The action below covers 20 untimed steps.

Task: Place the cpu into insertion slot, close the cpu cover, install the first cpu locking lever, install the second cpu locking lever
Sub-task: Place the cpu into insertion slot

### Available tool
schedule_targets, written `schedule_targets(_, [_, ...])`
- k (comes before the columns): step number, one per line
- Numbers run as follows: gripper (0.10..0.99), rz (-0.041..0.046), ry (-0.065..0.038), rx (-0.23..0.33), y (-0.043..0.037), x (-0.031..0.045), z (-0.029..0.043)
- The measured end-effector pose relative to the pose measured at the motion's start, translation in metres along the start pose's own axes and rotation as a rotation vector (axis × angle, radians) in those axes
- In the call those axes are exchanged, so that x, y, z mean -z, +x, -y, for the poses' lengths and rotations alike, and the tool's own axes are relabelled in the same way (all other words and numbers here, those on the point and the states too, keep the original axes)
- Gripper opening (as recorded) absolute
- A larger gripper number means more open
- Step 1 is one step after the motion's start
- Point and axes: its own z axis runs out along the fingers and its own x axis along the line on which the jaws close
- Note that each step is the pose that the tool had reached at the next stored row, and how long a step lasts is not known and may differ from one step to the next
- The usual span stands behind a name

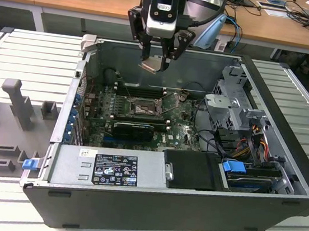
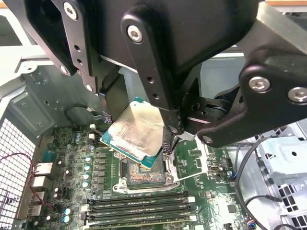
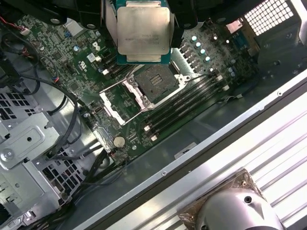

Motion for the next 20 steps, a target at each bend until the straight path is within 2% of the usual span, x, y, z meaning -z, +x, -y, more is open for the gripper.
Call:
schedule_targets(2, [0.529, 0.001, 0.0, -0.011, 0.0, -0.0001, 0.0])
schedule_targets(6, [0.529, 0.0061, -0.001, -0.068, 0.0, -0.0005, 0.0])
schedule_targets(11, [0.529, 0.0211, -0.005, -0.237, -0.0001, -0.0027, 0.0002])
schedule_targets(16, [0.529, 0.0289, -0.007, -0.325, -0.0001, -0.0034, 0.0003])
schedule_targets(18, [0.529, 0.0339, -0.008, -0.382, -0.0001, -0.0038, 0.0003])
schedule_targets(20, [0.529, 0.0323, -0.005, -0.395, -0.0001, -0.005, 0.0004])
